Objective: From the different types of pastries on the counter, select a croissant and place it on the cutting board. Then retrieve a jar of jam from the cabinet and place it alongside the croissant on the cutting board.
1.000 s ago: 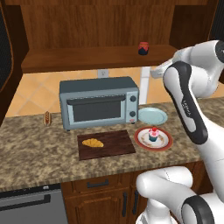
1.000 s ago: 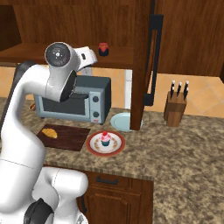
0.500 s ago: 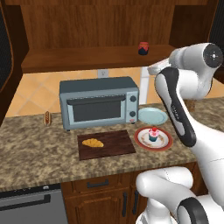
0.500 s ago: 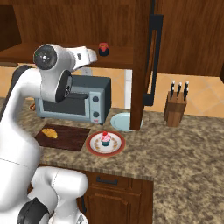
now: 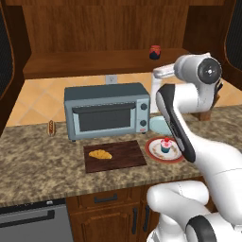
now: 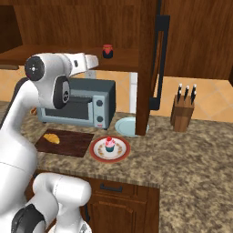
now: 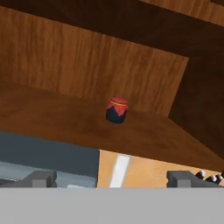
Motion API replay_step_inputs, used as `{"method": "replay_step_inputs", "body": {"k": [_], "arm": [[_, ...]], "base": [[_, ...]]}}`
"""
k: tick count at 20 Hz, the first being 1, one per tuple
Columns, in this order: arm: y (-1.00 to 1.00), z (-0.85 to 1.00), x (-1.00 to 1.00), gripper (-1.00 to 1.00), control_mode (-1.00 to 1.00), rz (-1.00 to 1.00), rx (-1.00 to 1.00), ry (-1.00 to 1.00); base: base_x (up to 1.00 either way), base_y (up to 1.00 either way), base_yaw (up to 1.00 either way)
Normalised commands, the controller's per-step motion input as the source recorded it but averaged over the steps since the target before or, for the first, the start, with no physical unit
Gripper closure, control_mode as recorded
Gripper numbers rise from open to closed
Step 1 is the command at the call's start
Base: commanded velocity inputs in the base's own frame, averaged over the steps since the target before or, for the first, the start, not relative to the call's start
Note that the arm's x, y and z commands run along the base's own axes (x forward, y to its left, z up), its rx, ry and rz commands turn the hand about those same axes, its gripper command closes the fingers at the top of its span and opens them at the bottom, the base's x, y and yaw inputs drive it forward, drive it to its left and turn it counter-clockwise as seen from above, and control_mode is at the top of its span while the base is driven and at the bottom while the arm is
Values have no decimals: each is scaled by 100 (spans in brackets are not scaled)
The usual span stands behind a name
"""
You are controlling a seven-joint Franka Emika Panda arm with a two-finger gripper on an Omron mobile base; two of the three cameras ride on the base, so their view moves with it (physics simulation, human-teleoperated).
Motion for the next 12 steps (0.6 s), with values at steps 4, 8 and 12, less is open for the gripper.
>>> {"method": "replay_step_inputs", "body": {"k": [4,8,12], "arm": [[-20,33,48,-100,-100,0,11,3],[-8,20,39,-100,-100,0,11,6],[-1,5,13,-100,-100,0,3,0]], "base": [[0,0,0],[0,0,0],[0,0,0]]}}
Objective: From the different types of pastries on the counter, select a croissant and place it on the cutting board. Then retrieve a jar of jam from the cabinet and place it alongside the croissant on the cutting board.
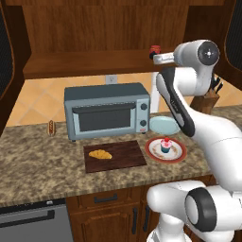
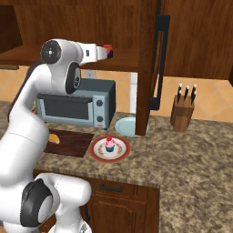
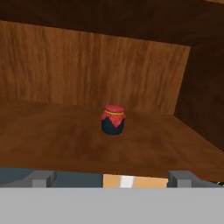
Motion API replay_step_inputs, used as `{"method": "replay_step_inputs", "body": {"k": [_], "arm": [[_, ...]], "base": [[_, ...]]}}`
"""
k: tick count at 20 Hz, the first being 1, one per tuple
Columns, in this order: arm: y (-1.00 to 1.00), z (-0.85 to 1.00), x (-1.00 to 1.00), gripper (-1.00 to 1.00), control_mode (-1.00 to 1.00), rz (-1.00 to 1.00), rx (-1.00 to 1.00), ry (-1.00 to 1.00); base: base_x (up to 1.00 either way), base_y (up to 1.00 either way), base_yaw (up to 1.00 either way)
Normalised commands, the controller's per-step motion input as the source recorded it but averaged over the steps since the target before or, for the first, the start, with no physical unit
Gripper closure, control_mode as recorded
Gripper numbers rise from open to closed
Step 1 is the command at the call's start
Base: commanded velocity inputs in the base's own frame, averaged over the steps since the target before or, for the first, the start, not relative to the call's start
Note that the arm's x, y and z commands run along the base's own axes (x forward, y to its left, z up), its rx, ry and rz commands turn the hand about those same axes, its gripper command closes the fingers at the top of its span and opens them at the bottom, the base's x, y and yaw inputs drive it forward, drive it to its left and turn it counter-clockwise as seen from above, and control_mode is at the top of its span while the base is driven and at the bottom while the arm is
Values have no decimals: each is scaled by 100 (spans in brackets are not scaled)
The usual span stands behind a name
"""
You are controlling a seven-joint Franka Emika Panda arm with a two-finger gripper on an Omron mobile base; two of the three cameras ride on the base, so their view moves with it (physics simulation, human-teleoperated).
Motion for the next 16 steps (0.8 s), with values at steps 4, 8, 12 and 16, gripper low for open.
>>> {"method": "replay_step_inputs", "body": {"k": [4,8,12,16], "arm": [[0,0,11,-100,-100,0,0,0],[0,0,55,-100,-100,0,0,1],[0,0,73,-100,-100,0,0,8],[0,0,67,-100,-100,0,0,13]], "base": [[0,0,0],[0,0,0],[0,0,0],[0,0,0]]}}
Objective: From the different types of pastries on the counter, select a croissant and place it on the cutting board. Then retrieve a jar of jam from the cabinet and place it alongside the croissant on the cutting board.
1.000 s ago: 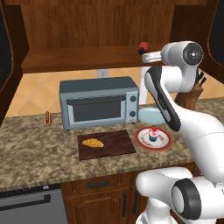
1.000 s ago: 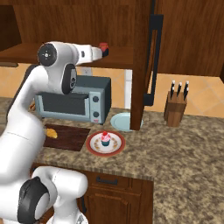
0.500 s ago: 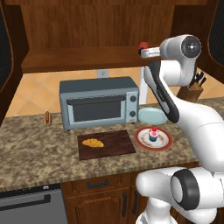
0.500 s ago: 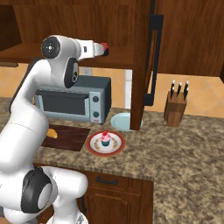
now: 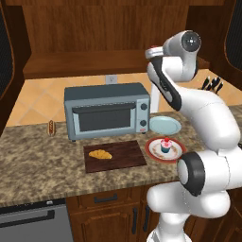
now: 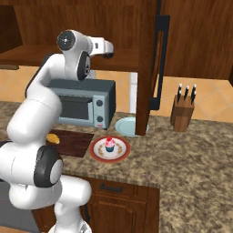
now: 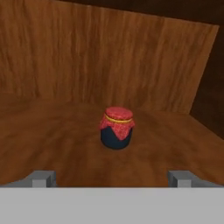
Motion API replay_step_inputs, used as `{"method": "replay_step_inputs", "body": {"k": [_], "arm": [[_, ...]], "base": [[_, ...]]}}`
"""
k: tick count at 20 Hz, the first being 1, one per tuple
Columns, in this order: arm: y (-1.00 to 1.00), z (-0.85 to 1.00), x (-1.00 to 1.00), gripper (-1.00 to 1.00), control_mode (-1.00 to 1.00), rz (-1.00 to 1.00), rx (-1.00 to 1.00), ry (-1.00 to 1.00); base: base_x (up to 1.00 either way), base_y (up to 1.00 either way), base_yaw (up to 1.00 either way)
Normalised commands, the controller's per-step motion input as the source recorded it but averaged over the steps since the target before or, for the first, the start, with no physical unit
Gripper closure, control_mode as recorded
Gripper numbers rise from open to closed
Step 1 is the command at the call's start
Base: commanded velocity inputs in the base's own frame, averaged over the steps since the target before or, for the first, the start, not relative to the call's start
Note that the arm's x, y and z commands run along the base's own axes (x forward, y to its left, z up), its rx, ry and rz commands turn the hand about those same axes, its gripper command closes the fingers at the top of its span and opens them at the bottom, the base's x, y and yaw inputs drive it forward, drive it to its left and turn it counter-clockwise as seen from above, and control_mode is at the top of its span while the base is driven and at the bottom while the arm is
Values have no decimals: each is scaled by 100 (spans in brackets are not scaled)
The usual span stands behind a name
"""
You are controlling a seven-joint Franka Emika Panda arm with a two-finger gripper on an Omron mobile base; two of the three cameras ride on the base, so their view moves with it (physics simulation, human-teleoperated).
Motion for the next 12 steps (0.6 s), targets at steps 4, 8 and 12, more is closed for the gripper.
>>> {"method": "replay_step_inputs", "body": {"k": [4,8,12], "arm": [[-7,0,47,-100,-100,0,1,10],[-1,1,37,-100,-100,0,0,10],[0,4,23,-100,-100,0,0,7]], "base": [[0,0,0],[0,0,0],[0,0,0]]}}
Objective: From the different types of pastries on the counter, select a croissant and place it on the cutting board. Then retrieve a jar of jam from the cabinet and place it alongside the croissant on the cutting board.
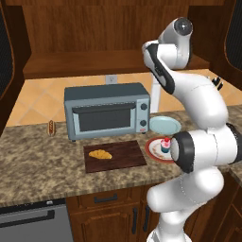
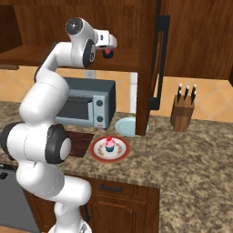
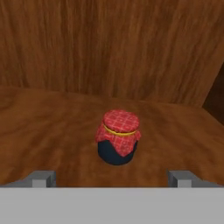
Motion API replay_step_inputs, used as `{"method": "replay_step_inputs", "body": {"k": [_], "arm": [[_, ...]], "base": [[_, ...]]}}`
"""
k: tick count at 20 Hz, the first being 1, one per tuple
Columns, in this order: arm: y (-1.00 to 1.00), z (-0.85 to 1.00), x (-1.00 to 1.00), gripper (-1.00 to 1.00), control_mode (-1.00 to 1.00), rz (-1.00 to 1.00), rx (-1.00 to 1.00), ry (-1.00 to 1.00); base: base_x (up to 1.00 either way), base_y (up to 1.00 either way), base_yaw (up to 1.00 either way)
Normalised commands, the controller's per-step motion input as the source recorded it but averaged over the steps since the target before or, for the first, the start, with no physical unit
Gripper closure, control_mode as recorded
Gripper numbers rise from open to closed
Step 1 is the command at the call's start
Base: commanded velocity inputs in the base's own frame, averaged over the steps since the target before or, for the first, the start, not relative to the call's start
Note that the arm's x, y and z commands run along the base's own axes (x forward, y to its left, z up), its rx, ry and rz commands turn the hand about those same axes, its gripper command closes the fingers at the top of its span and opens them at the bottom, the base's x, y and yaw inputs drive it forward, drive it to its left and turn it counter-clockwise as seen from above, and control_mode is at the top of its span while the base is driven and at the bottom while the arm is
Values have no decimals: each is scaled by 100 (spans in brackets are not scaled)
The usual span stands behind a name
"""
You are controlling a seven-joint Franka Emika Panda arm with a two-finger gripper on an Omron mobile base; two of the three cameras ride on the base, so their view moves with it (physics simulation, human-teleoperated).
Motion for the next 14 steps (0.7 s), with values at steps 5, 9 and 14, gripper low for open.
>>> {"method": "replay_step_inputs", "body": {"k": [5,9,14], "arm": [[0,-19,21,-100,-100,0,1,-3],[0,-36,31,-100,-100,0,4,-4],[-5,-28,27,-100,-100,0,5,-3]], "base": [[0,0,0],[0,0,0],[0,0,0]]}}
